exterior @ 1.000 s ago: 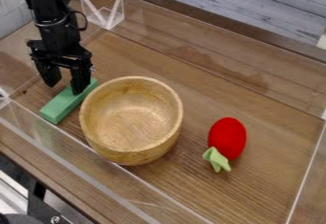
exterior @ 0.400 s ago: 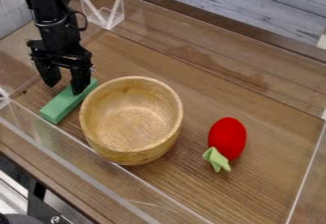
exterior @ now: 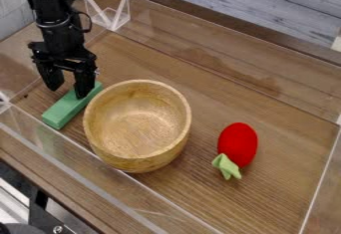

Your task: Put the green block in the brown bowl

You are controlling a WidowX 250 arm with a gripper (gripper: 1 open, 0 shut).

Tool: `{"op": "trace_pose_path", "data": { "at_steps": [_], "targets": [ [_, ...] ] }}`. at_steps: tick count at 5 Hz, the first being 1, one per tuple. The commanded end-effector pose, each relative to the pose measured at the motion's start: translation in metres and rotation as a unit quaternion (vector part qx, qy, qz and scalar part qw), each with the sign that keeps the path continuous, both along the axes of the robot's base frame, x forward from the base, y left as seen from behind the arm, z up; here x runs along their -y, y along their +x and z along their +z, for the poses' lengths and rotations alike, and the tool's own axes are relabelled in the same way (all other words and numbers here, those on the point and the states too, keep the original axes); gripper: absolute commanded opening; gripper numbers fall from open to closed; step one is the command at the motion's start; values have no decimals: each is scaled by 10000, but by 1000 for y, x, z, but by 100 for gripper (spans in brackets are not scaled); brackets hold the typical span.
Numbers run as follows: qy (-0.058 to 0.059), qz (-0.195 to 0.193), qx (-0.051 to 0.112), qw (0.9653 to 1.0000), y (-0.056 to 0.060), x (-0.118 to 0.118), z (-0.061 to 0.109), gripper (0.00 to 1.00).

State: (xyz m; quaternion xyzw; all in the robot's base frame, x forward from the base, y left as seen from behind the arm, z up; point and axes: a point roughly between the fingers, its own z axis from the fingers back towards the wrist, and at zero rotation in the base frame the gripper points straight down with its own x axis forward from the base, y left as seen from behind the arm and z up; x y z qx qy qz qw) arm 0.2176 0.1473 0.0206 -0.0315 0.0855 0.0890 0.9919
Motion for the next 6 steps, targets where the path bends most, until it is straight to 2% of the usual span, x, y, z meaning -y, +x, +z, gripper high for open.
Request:
{"op": "trace_pose_path", "data": {
  "at_steps": [1, 6],
  "targets": [
    [-375, -195, -682, 9968, -28, 30, -24, 100],
    [-428, -172, -959, 9943, -34, 37, -31, 100]
  ]
}}
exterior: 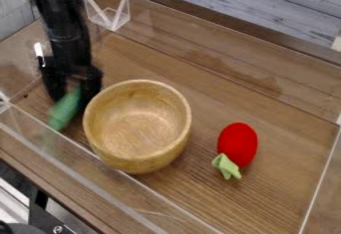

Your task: Put the green block in the brown bowl

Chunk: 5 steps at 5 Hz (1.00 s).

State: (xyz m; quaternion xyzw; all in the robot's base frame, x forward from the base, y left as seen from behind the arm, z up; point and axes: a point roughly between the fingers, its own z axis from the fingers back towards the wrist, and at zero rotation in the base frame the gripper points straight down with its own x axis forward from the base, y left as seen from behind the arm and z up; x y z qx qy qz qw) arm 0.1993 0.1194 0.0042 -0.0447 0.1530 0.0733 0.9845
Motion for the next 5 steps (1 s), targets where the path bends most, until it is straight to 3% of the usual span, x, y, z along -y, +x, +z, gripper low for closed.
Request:
{"op": "trace_pose_path", "data": {
  "at_steps": [1, 5],
  "targets": [
    [-292, 38, -277, 9992, -15, 12, 0, 0],
    [-502, 11, 173, 9986, -9, 14, 51, 0]
  ]
}}
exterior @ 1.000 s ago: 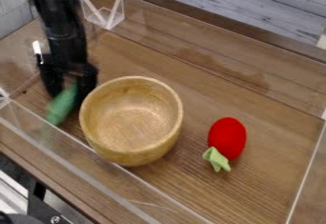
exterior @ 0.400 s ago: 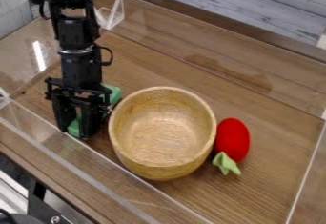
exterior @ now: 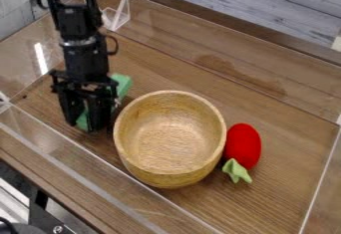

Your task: Put the green block in the brown bowl

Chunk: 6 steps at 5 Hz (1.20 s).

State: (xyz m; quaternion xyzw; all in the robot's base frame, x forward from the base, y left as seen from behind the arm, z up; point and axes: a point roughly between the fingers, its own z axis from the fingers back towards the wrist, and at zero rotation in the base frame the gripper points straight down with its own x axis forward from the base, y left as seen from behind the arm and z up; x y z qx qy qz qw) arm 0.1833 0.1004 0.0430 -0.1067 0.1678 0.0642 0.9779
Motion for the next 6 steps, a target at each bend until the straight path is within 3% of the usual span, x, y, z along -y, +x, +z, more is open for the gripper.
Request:
{"op": "trace_pose_path", "data": {
  "at_steps": [1, 2, 6],
  "targets": [
    [99, 34, 426, 9990, 10, -5, 28, 0],
    [65, 54, 532, 9985, 12, -5, 39, 0],
    [-9, 83, 677, 9977, 21, -1, 53, 0]
  ]
}}
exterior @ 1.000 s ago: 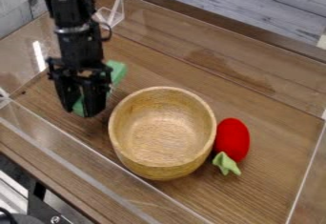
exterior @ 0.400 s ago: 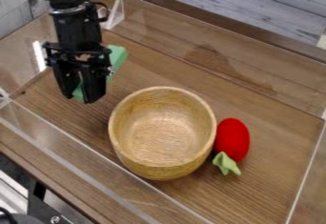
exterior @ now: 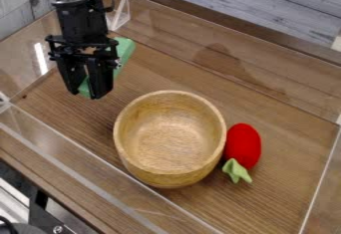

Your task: Put the green block in the brown bowl

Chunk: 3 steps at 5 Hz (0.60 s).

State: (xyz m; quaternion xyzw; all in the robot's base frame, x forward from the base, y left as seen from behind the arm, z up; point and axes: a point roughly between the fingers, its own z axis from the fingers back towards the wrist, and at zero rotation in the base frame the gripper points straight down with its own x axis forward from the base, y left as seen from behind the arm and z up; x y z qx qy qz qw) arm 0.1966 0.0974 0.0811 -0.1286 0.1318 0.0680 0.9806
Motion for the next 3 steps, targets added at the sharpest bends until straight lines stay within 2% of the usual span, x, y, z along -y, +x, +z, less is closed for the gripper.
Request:
{"op": "trace_pose_path", "data": {
  "at_steps": [1, 2, 3],
  "targets": [
    [214, 277, 331, 9988, 6, 16, 20, 0],
    [243, 482, 352, 9979, 5, 38, 22, 0],
    [270, 637, 359, 9970, 5, 66, 17, 0]
  ]
}}
